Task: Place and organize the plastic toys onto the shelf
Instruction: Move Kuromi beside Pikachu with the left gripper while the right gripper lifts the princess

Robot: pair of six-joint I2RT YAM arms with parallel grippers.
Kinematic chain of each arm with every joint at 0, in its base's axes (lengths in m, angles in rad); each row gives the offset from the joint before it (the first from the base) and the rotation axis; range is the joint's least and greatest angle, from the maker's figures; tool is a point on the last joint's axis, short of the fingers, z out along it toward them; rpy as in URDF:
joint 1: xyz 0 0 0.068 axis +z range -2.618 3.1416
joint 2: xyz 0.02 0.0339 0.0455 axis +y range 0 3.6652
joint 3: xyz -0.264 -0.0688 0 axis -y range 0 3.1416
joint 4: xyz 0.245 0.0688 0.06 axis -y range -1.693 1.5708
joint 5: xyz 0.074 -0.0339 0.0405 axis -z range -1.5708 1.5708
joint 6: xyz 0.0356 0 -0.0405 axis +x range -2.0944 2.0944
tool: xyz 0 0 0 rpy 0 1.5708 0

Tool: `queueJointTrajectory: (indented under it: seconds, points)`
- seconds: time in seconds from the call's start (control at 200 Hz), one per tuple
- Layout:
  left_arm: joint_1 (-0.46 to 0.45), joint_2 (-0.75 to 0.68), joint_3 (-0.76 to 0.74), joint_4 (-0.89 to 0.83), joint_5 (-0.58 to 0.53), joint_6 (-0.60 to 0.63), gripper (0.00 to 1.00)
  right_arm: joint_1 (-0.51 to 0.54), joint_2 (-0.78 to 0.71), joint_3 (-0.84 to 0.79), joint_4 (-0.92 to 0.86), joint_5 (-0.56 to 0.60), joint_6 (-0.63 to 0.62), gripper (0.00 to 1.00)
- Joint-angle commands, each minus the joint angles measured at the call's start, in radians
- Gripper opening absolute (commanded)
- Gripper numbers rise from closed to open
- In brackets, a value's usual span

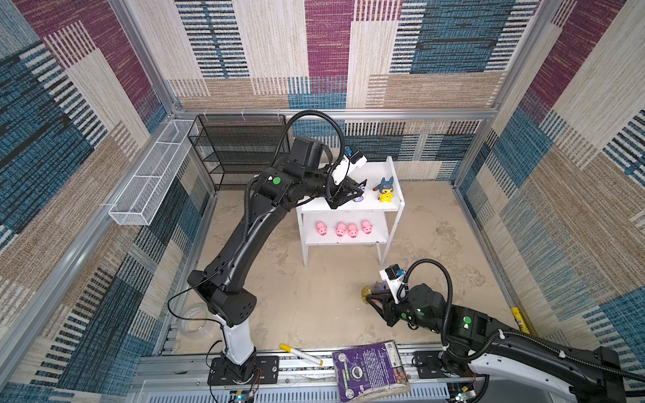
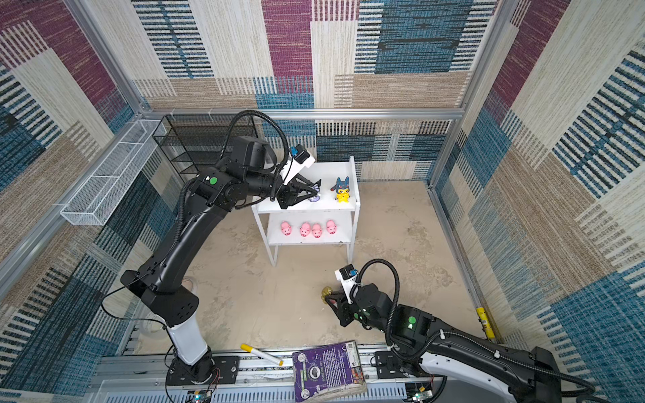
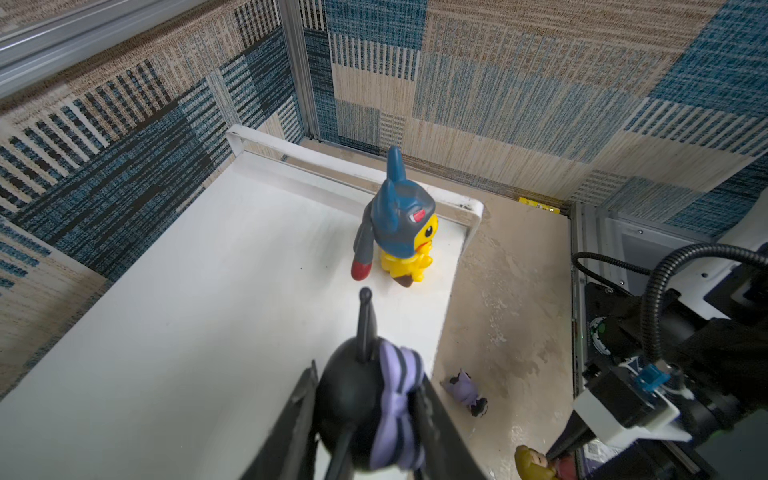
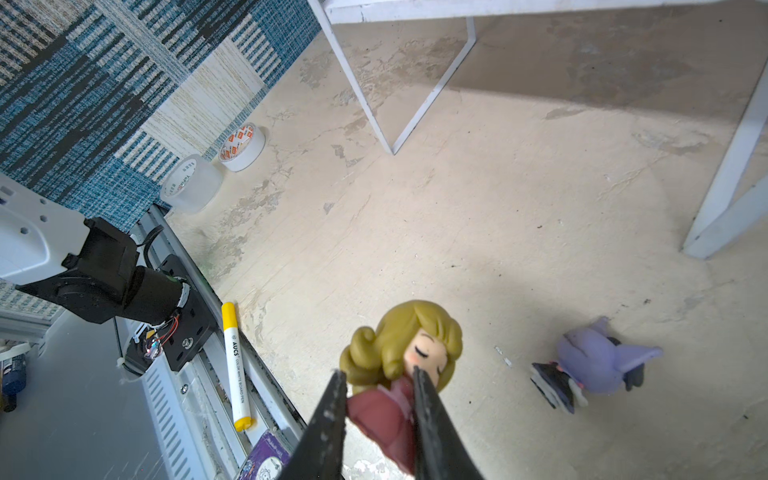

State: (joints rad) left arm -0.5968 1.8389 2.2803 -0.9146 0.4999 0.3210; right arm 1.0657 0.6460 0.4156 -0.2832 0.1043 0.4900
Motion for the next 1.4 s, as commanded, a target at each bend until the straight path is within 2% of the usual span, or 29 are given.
queueJointTrajectory:
  seconds: [0.0,0.541,1.017,1.212,1.302,1.397]
  points:
    - [-0.010,0.026,0.048,-0.028,0.002,0.035,0.32,0.000,-0.009,-0.006,0.025,-0.014,0.011,0.25]
    - [-0.034,0.072,0.100,-0.083,0.041,0.059,0.33,0.000,-0.024,-0.013,0.029,-0.022,0.008,0.24]
    - [-0.041,0.081,0.117,-0.083,0.010,0.064,0.65,-0.001,-0.030,-0.012,0.027,-0.028,0.007,0.23]
    - [-0.041,0.072,0.137,-0.083,-0.004,0.064,0.81,0.000,-0.020,-0.005,0.035,-0.043,-0.010,0.23]
    - [-0.040,0.044,0.139,-0.082,-0.007,0.062,0.96,0.000,-0.009,0.012,0.045,-0.050,-0.039,0.22]
    - [-0.038,-0.006,0.120,-0.083,-0.038,0.053,0.98,0.000,0.008,0.037,0.057,-0.057,-0.080,0.22]
